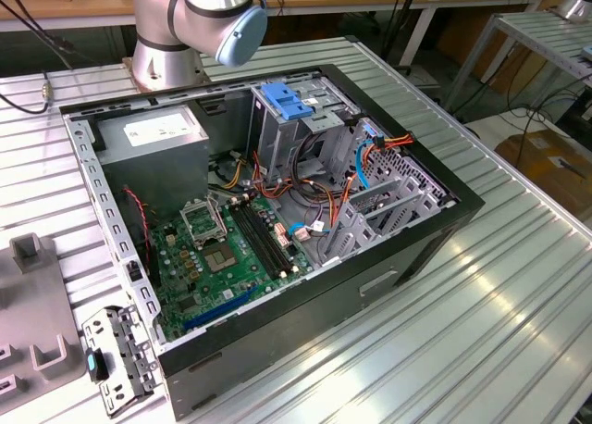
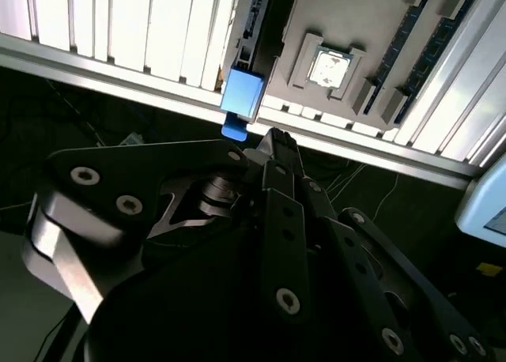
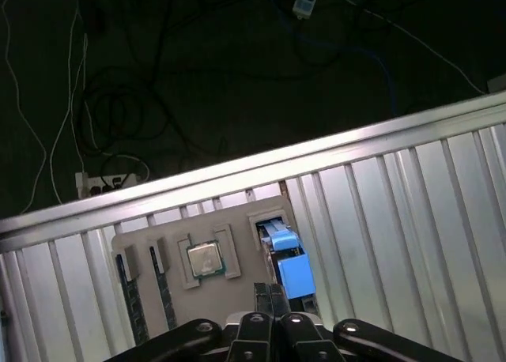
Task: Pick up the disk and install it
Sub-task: 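Pick up the disk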
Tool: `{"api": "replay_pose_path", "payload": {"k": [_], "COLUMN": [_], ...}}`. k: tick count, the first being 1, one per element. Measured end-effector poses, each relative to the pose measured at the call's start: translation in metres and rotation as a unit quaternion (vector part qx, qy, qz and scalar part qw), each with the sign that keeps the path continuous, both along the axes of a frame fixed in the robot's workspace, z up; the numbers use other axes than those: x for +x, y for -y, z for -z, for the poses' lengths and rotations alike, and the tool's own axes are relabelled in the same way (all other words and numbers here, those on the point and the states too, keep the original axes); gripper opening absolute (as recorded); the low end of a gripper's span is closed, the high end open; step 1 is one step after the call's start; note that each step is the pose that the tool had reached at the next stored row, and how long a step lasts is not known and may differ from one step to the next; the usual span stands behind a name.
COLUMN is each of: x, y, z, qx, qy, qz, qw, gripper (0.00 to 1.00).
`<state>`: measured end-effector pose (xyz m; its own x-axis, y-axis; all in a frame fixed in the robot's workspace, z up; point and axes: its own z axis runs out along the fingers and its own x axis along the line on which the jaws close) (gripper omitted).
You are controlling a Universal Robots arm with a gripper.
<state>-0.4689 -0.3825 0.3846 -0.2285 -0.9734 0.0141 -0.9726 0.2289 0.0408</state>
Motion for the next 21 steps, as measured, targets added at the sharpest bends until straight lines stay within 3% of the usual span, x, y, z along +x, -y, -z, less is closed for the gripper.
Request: {"api": "replay_pose_path", "payload": {"k": [4, 5, 7, 9, 10, 12, 14, 15, 17, 21], "x": [0.0004, 0.0007, 0.0025, 0.0041, 0.0042, 0.0043, 0.0042, 0.0042, 0.0042, 0.0042], "y": [-0.0012, -0.0025, -0.0086, -0.0138, -0.0144, -0.0144, -0.0143, -0.0144, -0.0143, -0.0143], "z": [0.0027, 0.0036, 0.0060, 0.0092, 0.0115, 0.0148, 0.0168, 0.0179, 0.0205, 0.0281], "qx": [0.0000, 0.0000, -0.0001, -0.0002, -0.0001, -0.0001, -0.0001, 0.0000, 0.0001, 0.0001], "qy": [0.0055, 0.0057, 0.0057, 0.0057, 0.0058, 0.0057, 0.0057, 0.0057, 0.0057, 0.0058], "qz": [-0.005, -0.005, -0.005, -0.005, -0.005, -0.009, -0.024, -0.034, -0.045, -0.051], "qw": [0.99997, 0.99997, 0.99997, 0.99997, 0.99997, 0.99994, 0.99969, 0.99942, 0.99895, 0.99870], "gripper": [0.11, 0.11, 0.11, 0.24, 0.24, 0.36, 0.36, 0.42, 0.42, 0.42]}}
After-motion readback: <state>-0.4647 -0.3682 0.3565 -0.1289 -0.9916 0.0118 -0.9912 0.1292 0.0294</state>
